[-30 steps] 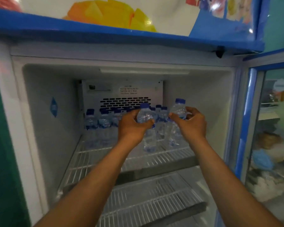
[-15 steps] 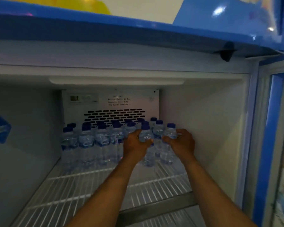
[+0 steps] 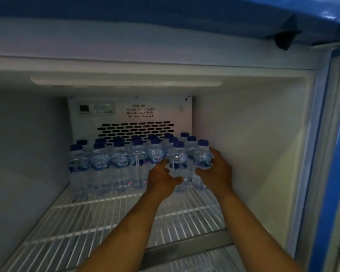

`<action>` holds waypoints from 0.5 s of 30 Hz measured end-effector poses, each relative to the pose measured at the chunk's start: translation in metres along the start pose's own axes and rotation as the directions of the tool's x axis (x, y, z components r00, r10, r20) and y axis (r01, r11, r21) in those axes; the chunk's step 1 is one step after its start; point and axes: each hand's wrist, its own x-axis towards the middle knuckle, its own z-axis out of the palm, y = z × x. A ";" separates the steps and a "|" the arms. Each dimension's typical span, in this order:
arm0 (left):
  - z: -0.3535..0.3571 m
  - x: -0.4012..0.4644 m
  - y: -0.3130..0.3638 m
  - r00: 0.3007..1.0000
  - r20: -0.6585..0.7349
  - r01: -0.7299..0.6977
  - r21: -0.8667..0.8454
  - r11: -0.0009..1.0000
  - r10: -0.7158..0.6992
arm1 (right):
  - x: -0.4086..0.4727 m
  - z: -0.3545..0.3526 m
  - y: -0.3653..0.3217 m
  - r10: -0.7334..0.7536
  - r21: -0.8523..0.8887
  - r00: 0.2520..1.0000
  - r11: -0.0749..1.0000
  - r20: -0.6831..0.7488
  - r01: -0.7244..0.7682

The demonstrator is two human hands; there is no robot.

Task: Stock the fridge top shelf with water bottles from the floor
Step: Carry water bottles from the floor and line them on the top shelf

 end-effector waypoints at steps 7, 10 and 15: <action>0.001 -0.002 -0.003 1.000 0.011 0.014 0.049 0.999 -0.014 | -0.001 0.001 0.002 -0.049 0.001 0.999 0.999 0.020 0.049; 0.001 -0.003 -0.003 1.000 0.010 0.001 0.030 1.000 -0.002 | -0.002 0.002 0.000 -0.067 0.006 0.997 0.998 0.025 0.066; 0.003 -0.007 -0.001 1.000 -0.004 -0.016 0.051 0.999 0.016 | -0.002 0.005 0.006 -0.057 -0.011 0.998 0.998 0.020 0.057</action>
